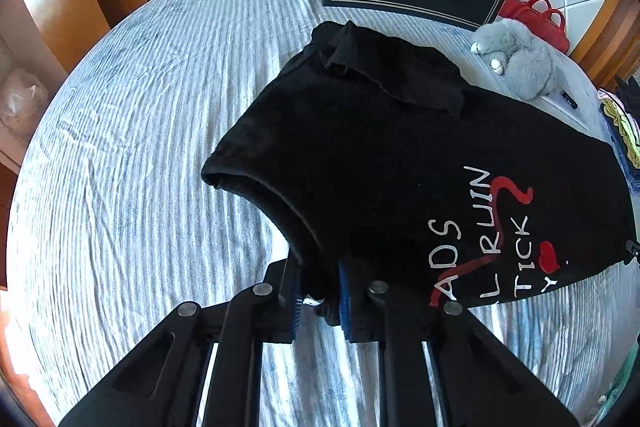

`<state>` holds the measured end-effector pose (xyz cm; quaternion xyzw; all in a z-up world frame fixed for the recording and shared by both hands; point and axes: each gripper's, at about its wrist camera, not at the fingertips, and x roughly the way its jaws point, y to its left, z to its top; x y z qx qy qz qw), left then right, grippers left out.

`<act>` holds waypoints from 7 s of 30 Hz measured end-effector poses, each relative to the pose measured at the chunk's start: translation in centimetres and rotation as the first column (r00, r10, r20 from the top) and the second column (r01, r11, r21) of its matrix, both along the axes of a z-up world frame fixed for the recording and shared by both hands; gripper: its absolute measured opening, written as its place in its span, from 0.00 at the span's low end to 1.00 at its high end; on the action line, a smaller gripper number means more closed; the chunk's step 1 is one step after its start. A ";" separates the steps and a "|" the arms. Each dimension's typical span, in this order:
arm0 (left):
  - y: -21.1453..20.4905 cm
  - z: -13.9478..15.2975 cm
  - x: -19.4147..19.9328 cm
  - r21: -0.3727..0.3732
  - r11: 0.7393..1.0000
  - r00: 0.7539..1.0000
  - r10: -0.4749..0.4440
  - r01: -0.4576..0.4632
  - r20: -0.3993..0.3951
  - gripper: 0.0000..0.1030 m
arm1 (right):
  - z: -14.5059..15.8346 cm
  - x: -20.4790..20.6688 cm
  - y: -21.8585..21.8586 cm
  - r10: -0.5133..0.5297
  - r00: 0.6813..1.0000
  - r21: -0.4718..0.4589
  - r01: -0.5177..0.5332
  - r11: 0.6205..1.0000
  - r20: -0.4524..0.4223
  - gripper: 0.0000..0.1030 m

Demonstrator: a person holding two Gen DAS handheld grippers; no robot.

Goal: Fold clothes
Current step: 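Grasp the shirt hem with the left gripper while the right gripper grasps it, pull, then release the hem and move both open grippers to the shirt side, then grasp the shirt side with the left gripper while the right gripper grasps the printed side, then fold the gripped shirt side lengthwise over the body with both grippers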

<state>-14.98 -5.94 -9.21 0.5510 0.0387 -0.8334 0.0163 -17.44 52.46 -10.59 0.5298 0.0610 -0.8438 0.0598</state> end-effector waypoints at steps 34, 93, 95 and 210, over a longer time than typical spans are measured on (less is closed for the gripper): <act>-0.9 3.9 13.8 0.045 0.977 0.976 -0.203 0.207 -0.086 0.40 | 7.9 19.2 0.6 -0.158 0.986 -0.048 0.155 0.987 -0.058 0.34; 1.0 -4.1 -11.9 0.032 0.934 0.930 -0.358 0.356 0.087 0.02 | -1.6 -9.3 -38.2 0.489 0.859 -0.262 -0.443 0.858 0.149 0.29; 1.0 -3.4 -11.5 0.028 0.935 0.932 -0.356 0.355 0.066 0.02 | -1.1 -9.1 -38.4 0.508 0.852 -0.265 -0.465 0.845 0.126 0.09; -1.7 -1.5 5.7 0.070 0.949 0.951 -0.308 0.307 0.005 0.04 | -0.9 -1.3 -40.8 0.700 0.712 -0.309 -0.655 0.689 0.050 0.10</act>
